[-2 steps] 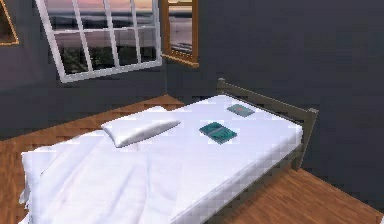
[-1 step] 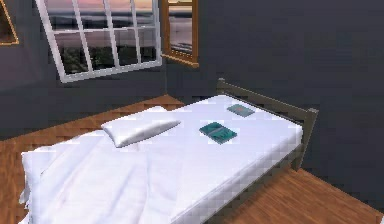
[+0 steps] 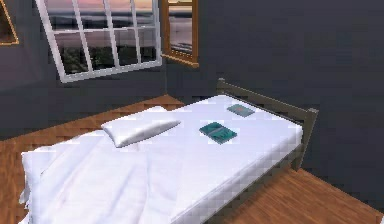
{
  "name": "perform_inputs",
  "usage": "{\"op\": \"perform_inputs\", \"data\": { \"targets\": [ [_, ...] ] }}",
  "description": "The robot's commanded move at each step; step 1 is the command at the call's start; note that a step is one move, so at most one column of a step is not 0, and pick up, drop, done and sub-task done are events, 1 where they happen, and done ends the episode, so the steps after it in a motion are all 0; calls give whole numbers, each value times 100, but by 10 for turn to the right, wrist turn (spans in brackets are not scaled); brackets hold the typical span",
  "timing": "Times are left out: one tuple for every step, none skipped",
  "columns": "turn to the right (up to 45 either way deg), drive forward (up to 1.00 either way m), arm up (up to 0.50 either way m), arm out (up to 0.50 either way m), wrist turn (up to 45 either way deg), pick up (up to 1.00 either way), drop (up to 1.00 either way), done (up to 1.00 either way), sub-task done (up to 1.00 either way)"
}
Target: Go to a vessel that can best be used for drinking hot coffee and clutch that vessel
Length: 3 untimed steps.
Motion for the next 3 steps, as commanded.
{"op": "perform_inputs", "data": {
  "targets": [
    [0, 0, 0, 0, 210, 0, 0, 0, 0],
    [0, 0, -30, 0, 0, 0, 0, 0, 0],
    [0, 0, 0, 0, 0, 100, 0, 0, 0]
  ]
}}
